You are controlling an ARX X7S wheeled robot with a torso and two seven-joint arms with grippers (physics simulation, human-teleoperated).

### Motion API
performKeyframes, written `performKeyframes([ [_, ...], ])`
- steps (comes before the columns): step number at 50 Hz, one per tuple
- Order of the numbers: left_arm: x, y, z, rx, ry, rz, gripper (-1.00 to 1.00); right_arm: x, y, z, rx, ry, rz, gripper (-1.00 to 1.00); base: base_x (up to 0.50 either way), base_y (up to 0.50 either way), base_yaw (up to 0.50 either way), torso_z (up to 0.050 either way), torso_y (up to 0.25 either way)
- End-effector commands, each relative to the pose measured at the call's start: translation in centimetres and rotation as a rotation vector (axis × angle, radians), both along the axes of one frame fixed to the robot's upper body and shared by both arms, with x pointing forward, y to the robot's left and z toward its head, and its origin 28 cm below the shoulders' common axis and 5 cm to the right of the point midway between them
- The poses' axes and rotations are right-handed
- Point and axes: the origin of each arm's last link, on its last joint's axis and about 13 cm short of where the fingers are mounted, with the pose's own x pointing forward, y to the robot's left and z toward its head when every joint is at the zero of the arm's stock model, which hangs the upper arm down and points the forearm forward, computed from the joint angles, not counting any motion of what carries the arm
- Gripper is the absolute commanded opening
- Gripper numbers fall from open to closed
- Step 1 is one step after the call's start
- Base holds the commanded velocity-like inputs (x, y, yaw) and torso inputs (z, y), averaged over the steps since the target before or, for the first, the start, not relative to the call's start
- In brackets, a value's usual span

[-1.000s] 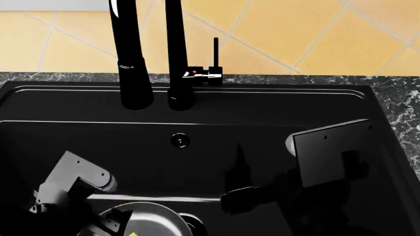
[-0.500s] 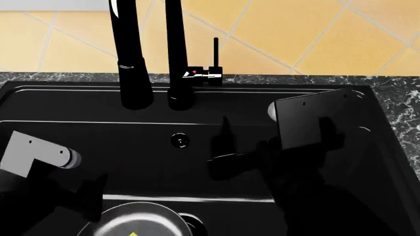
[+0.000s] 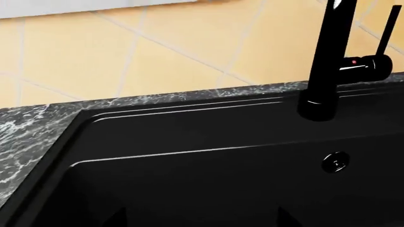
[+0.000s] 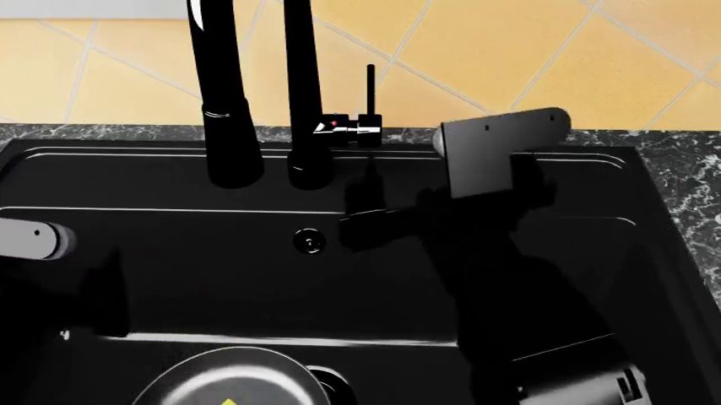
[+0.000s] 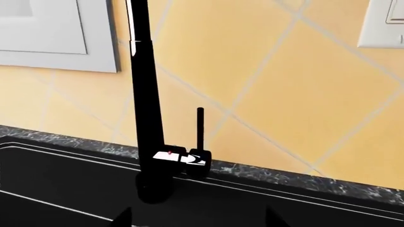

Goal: Pick the pan and sponge and place them into the sink. Then turn on the water.

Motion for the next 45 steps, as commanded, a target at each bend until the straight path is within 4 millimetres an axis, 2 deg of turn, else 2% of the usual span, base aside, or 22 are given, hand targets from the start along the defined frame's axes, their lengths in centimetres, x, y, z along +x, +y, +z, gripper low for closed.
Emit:
performKeyframes([
  [1,-0.3,-0.1,0.6,0.019,-0.056,0.069,1.00,3.0,0.4,0.4,-0.001,-0.023,-0.013,1.00,0.00,0.00,0.00,0.000,0.000],
  [11,-0.8,0.0,0.8,0.065,-0.080,0.103,1.00,5.3,1.2,0.4,0.003,-0.009,0.013,1.00,0.00,0.00,0.00,0.000,0.000],
  [22,-1.0,1.0,1.8,-0.004,-0.092,0.135,1.00,7.2,1.6,1.8,0.018,-0.033,0.027,1.00,0.00,0.00,0.00,0.000,0.000],
  [33,-0.6,1.4,2.6,-0.021,-0.117,0.177,1.00,7.4,1.9,2.7,0.043,-0.035,0.037,1.00,0.00,0.00,0.00,0.000,0.000],
  [40,-0.2,0.8,2.7,-0.034,-0.138,0.178,1.00,7.5,1.9,3.0,0.038,-0.042,0.026,1.00,0.00,0.00,0.00,0.000,0.000],
  [44,-0.4,1.7,2.8,-0.042,-0.171,0.161,1.00,7.5,1.8,3.0,0.034,-0.042,0.023,1.00,0.00,0.00,0.00,0.000,0.000],
  [45,-0.3,1.3,2.8,-0.046,-0.165,0.162,1.00,7.5,1.8,3.0,0.030,-0.040,0.025,1.00,0.00,0.00,0.00,0.000,0.000],
])
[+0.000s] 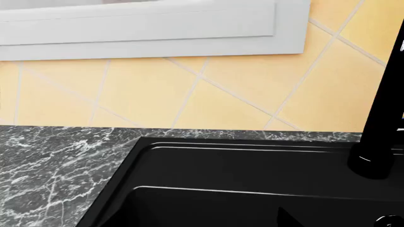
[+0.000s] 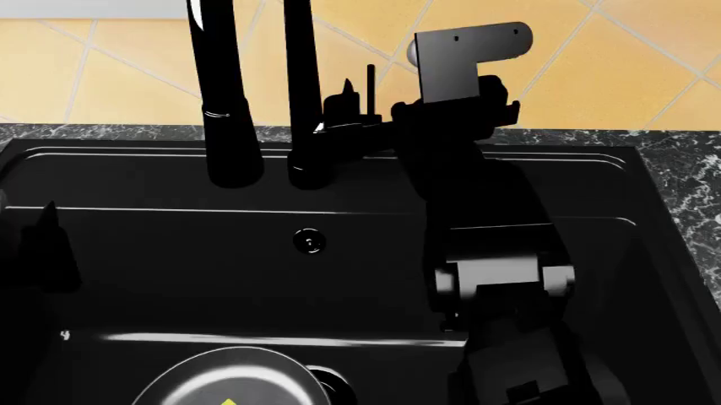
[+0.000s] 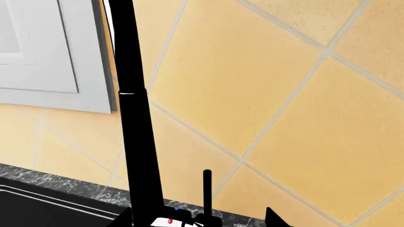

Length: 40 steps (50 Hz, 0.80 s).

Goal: Pick the pan and sponge and place them into the sink. Then turn on the water.

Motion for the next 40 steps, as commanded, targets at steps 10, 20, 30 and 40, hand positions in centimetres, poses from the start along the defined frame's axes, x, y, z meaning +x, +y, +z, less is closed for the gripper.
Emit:
performKeyframes([
  [10,0.1,0.6,1.6,0.014,-0.073,0.015,1.00,0.4,-0.1,2.2,-0.022,-0.026,-0.007,1.00,0.00,0.00,0.00,0.000,0.000],
  [20,0.6,0.7,4.5,0.069,-0.117,-0.009,1.00,0.6,0.1,3.7,-0.028,-0.047,-0.005,1.00,0.00,0.00,0.00,0.008,-0.181],
  [30,2.8,-1.1,6.9,0.071,-0.145,-0.027,1.00,0.6,0.3,5.0,-0.011,-0.068,0.007,1.00,0.00,0.00,0.00,0.010,-0.174],
  [40,3.3,-1.4,8.8,0.072,-0.180,-0.031,1.00,0.7,0.6,6.6,-0.009,-0.107,0.007,1.00,0.00,0.00,0.00,0.011,-0.160],
])
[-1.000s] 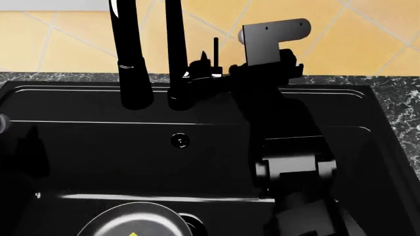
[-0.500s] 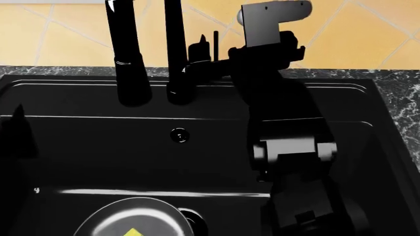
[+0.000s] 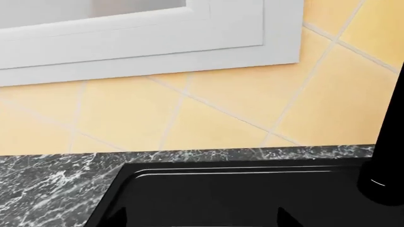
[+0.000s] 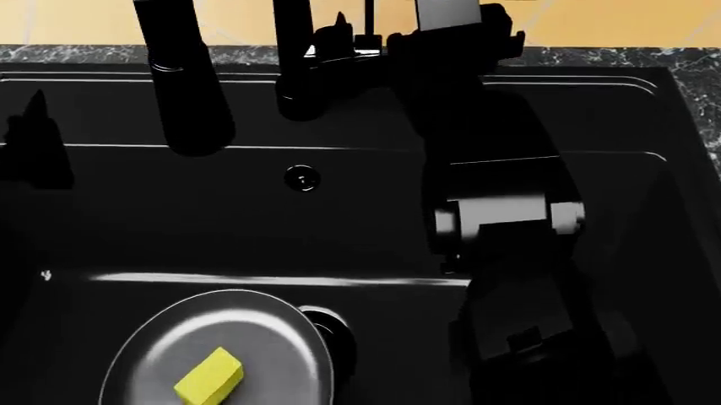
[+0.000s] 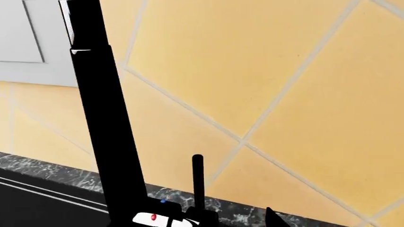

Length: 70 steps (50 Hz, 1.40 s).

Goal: Pick the pan and sponge and place them into the sink. Then turn on the water.

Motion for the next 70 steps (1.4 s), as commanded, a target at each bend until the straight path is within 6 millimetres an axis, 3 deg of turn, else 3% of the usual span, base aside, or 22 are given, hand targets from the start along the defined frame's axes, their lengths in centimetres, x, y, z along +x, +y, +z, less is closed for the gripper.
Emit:
performKeyframes([
  [1,0.8,-0.7,2.3,0.013,-0.037,-0.010,1.00,0.1,0.3,1.7,0.006,-0.036,0.001,1.00,0.00,0.00,0.00,0.011,-0.123],
  [11,0.7,0.2,2.4,0.011,-0.031,0.011,1.00,0.1,0.3,2.9,-0.003,-0.064,-0.006,1.00,0.00,0.00,0.00,0.006,-0.042],
  [33,1.1,1.1,4.8,0.008,-0.059,0.016,1.00,-0.1,0.6,6.3,-0.002,-0.117,-0.005,1.00,0.00,0.00,0.00,0.000,0.000],
  [70,1.5,1.3,4.8,0.017,-0.055,0.017,1.00,-0.1,0.5,6.8,0.001,-0.129,-0.002,1.00,0.00,0.00,0.00,0.006,-0.157],
])
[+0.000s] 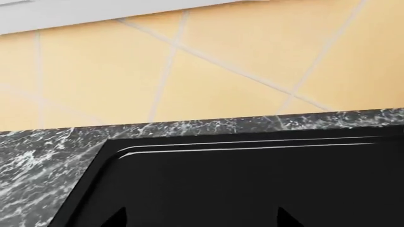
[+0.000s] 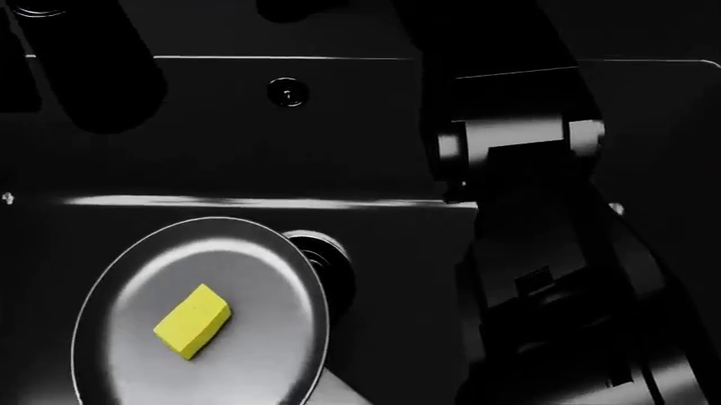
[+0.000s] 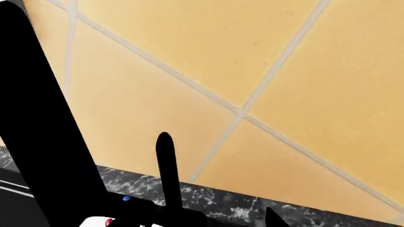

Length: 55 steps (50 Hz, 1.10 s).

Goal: Pick the pan and sponge and place them into the sink. Then turn on the water.

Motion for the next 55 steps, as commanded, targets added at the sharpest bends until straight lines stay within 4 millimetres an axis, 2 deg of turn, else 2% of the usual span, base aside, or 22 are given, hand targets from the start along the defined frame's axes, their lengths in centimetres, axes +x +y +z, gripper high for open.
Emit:
performKeyframes([
  [1,-0.1,0.3,0.1,-0.002,0.001,0.001,1.00,-0.1,0.1,0.5,0.004,-0.010,0.006,1.00,0.00,0.00,0.00,0.008,-0.072],
  [35,0.3,-0.1,0.9,-0.016,-0.014,0.003,1.00,-0.5,0.6,3.6,-0.008,-0.060,0.012,1.00,0.00,0.00,0.00,0.002,-0.006],
  [43,0.2,0.0,0.8,-0.020,-0.013,0.001,1.00,-0.4,0.5,2.7,-0.001,-0.047,0.007,1.00,0.00,0.00,0.00,0.000,0.000],
  [55,0.1,0.3,0.8,-0.021,-0.008,-0.001,1.00,-0.4,0.4,2.8,-0.002,-0.051,0.007,1.00,0.00,0.00,0.00,0.000,0.000],
])
